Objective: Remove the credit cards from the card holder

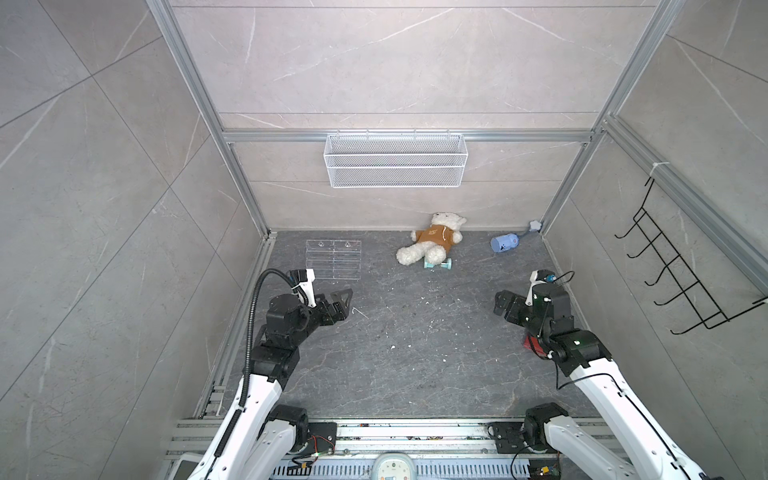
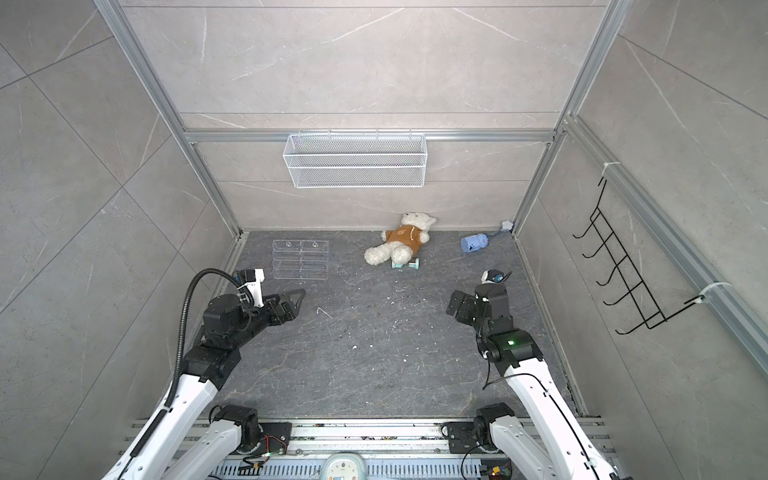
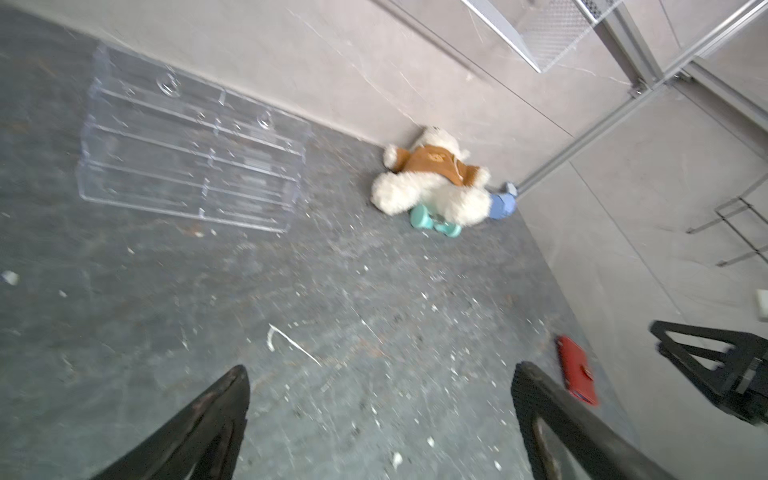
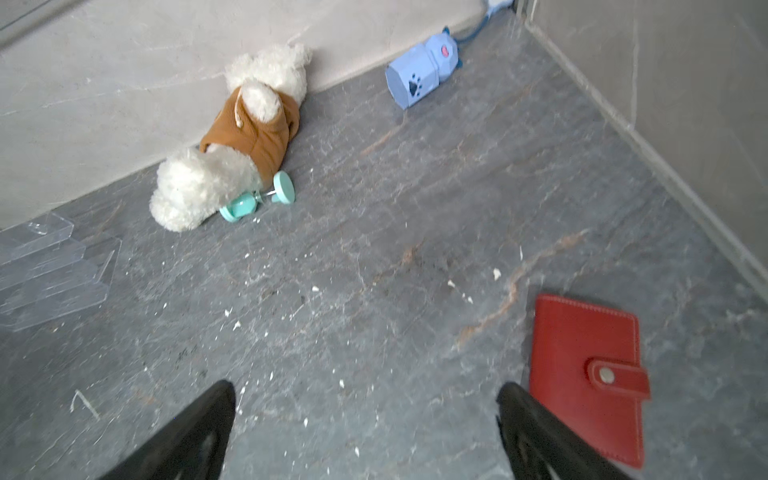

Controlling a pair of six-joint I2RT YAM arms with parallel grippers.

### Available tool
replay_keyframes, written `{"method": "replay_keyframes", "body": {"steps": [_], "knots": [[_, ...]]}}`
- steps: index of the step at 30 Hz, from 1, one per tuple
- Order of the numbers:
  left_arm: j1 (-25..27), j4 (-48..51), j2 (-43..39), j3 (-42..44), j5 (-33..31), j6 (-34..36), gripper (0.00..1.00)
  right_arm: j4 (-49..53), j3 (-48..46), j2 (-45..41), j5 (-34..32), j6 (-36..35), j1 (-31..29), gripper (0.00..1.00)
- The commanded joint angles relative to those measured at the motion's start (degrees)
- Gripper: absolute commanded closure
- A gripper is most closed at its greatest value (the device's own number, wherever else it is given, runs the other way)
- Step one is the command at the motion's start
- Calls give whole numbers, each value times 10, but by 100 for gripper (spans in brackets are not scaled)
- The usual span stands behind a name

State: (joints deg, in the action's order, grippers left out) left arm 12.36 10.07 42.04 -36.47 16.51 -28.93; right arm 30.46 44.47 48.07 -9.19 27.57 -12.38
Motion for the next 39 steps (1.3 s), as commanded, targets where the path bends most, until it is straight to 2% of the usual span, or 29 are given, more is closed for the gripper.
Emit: {"method": "replay_keyframes", "body": {"steps": [1,4,7,8,14,21,31,36,39], "knots": [[6,109,-32,-40,60,-45,0,125,10,-17,37,59,-3,2],[7,169,-55,-55,60,-32,0,171,8,-14,9,66,-3,3],[7,221,-61,-61,59,-14,0,193,-6,-17,-58,90,-3,2],[7,231,-59,-61,60,-11,0,192,-7,-17,-62,92,-4,2],[7,234,-51,-42,68,-7,0,215,4,44,-126,135,-3,0],[7,236,-40,-29,73,1,0,177,3,89,-197,150,10,0],[11,235,-47,-24,73,2,0,82,25,226,-138,84,151,0],[18,236,-43,-24,65,4,0,30,19,286,-88,54,232,0],[21,237,-42,-24,58,4,0,8,19,315,-82,29,256,0]]}}
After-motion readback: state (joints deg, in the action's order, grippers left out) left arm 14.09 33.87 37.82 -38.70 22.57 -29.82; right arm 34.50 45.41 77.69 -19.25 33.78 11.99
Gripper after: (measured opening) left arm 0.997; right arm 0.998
